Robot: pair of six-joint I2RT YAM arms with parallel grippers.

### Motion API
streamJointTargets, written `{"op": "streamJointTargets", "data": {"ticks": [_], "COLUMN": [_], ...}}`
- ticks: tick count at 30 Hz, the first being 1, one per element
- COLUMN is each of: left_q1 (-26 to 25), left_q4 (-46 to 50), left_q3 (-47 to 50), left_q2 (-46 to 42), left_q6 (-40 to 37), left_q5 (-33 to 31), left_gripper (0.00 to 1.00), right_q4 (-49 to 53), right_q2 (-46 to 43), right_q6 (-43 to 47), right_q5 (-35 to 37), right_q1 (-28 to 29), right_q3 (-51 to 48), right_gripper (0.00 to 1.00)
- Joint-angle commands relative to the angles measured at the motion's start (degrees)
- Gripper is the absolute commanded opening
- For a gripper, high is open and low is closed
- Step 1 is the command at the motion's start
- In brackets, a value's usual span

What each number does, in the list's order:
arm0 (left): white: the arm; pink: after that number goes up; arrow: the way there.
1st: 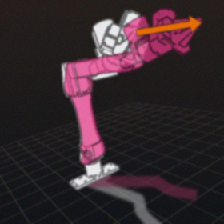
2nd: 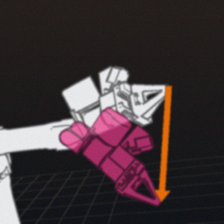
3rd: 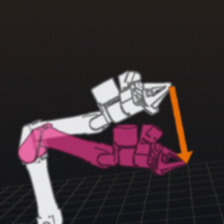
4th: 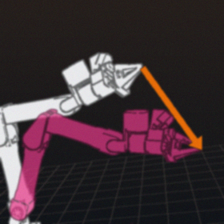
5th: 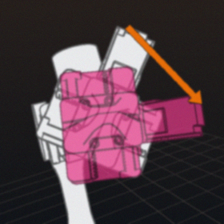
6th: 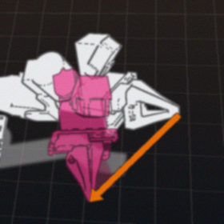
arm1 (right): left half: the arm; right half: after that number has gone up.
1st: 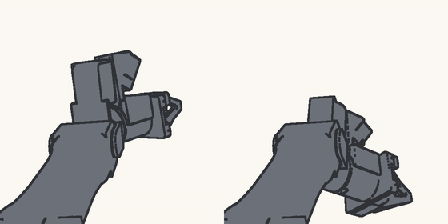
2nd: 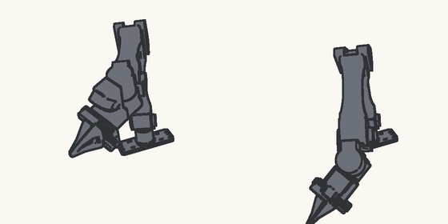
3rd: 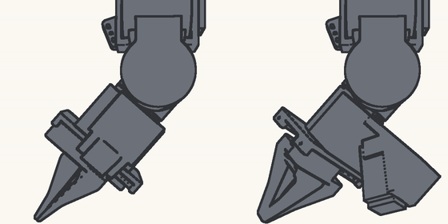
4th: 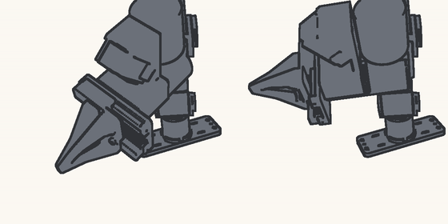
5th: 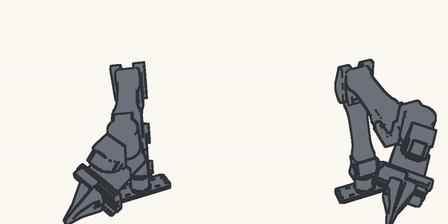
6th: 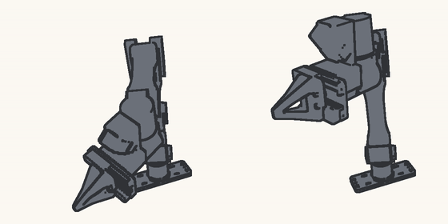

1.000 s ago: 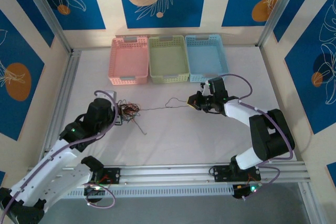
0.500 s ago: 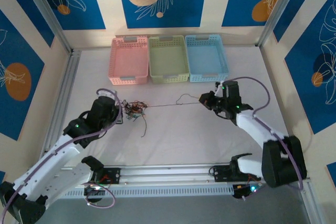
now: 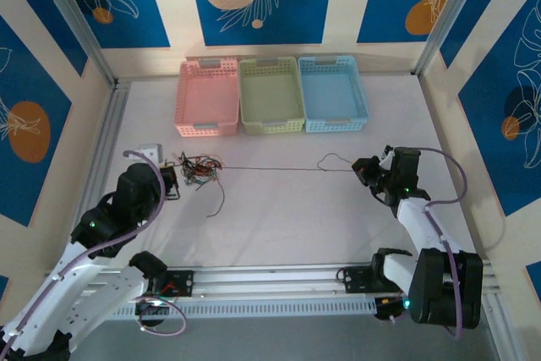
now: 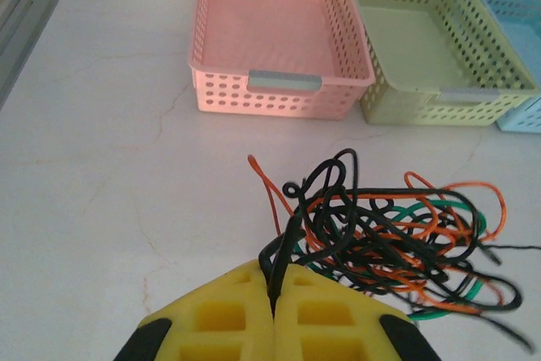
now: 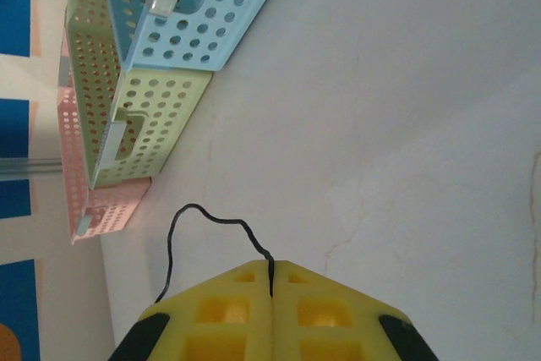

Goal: Untangle the cables

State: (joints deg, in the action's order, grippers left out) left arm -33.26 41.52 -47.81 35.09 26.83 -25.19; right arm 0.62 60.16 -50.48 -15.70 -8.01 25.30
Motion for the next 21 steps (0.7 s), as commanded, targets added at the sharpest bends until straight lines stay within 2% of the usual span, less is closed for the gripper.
{"op": "streamJointTargets", "data": {"ticks": [1,3,5,7,9,11,15,18,21], "left_q1": [0.9,1.1,1.6,1.6,1.7,1.7,1.7,1.7,1.7], "left_q4": [0.8,0.5,-0.8,-3.3,-6.5,-9.6,-12.6,-13.6,-14.1], "left_q3": [0.4,0.4,0.8,1.8,3.4,4.7,5.1,5.4,6.5], "left_q2": [0.5,2.3,6.2,9.9,12.7,15.4,20.6,22.0,20.5], "left_q6": [-0.5,-0.7,-0.9,-0.8,-0.6,-0.4,-0.1,0.1,0.4], "left_q5": [-4.4,-3.9,-0.7,3.2,6.7,10.4,16.5,19.3,22.6], "left_gripper": [0.00,0.00,0.01,0.06,0.14,0.34,0.57,0.66,0.69], "right_q4": [-0.1,0.0,-0.9,-1.0,-1.3,-1.5,-1.8,-2.6,-3.1], "right_q2": [-0.4,-0.6,-0.4,-0.1,-0.1,0.1,1.2,2.6,3.3], "right_q6": [-1.3,-1.8,-2.0,-2.0,-1.9,-1.7,-1.3,-1.4,-1.5], "right_q5": [0.7,0.7,-0.1,-0.1,-0.3,-0.6,-0.9,-1.5,-1.8], "right_q1": [-2.2,-3.3,-3.5,-3.2,-3.1,-2.8,-1.7,-0.9,-0.5], "right_q3": [-1.4,-1.8,-2.3,-2.1,-2.1,-2.1,-1.4,-1.1,-1.0], "right_gripper": [0.00,0.00,0.00,0.00,0.00,0.00,0.00,0.00,0.00]}}
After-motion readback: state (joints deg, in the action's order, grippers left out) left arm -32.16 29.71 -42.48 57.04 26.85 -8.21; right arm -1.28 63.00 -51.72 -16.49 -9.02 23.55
